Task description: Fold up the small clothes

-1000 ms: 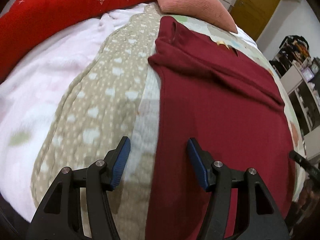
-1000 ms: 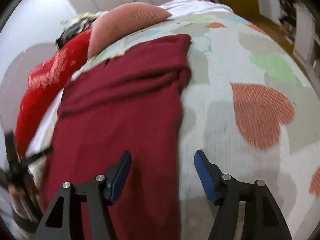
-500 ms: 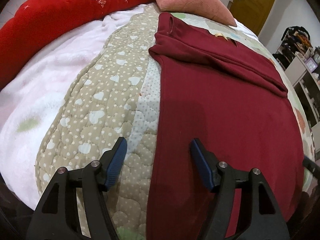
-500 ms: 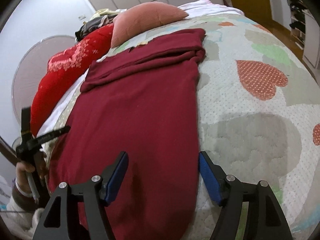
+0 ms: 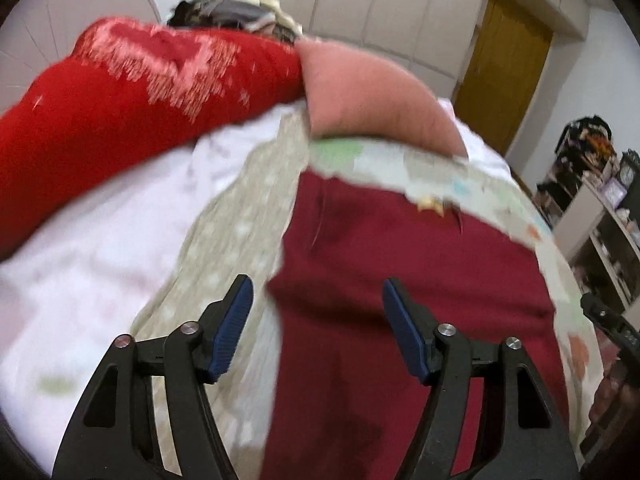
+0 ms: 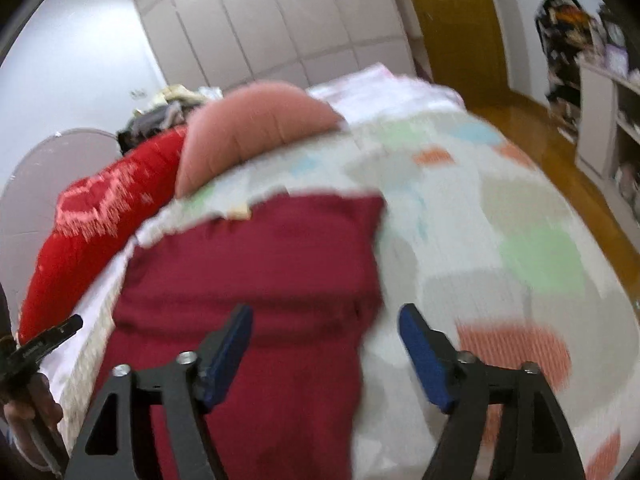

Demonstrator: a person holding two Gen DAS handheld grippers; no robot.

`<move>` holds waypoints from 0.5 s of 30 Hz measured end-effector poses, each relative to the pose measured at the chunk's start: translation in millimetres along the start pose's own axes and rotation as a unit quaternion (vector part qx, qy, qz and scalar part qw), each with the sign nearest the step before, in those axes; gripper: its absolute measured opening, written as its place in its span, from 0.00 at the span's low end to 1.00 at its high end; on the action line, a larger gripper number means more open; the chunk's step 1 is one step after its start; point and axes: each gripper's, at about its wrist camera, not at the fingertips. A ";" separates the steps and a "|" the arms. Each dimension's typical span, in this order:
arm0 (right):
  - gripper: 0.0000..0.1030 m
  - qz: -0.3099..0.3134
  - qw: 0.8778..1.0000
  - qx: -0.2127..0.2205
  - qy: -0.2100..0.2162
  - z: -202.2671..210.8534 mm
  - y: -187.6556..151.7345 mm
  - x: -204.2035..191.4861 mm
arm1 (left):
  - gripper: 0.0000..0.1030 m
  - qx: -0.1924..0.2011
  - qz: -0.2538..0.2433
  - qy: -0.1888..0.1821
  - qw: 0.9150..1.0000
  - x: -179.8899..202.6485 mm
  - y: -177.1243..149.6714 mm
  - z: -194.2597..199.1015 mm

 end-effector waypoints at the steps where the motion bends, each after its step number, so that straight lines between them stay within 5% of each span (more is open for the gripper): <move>1: 0.84 0.002 1.000 0.013 0.017 -5.5 10.1 -2.0 | 0.74 0.003 0.008 -0.001 1.000 6.0 5.4 -9.0; 4: 0.86 0.009 0.997 0.031 0.074 -34.4 37.2 -8.0 | 0.74 -0.002 0.037 -0.015 0.999 27.3 19.2 -40.7; 9: 0.86 -0.015 0.994 -0.018 0.111 -113.5 85.5 -20.2 | 0.74 0.003 0.029 -0.023 0.999 66.8 42.4 -78.9; 13: 0.86 -0.063 0.987 -0.050 0.142 -124.6 73.7 -9.5 | 0.74 0.010 0.049 -0.067 0.996 79.7 54.4 -98.6; 15: 0.86 -0.029 0.993 -0.014 0.115 -115.9 64.3 -5.5 | 0.74 -0.004 0.055 -0.091 0.994 81.7 55.8 -105.9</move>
Point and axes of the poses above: each gripper's, at about its wrist camera, not at the fingertips, and z roughly against the way its jaws point, x to its right, y to its top, and after that the axes turned 4 degrees about -x, right-handed
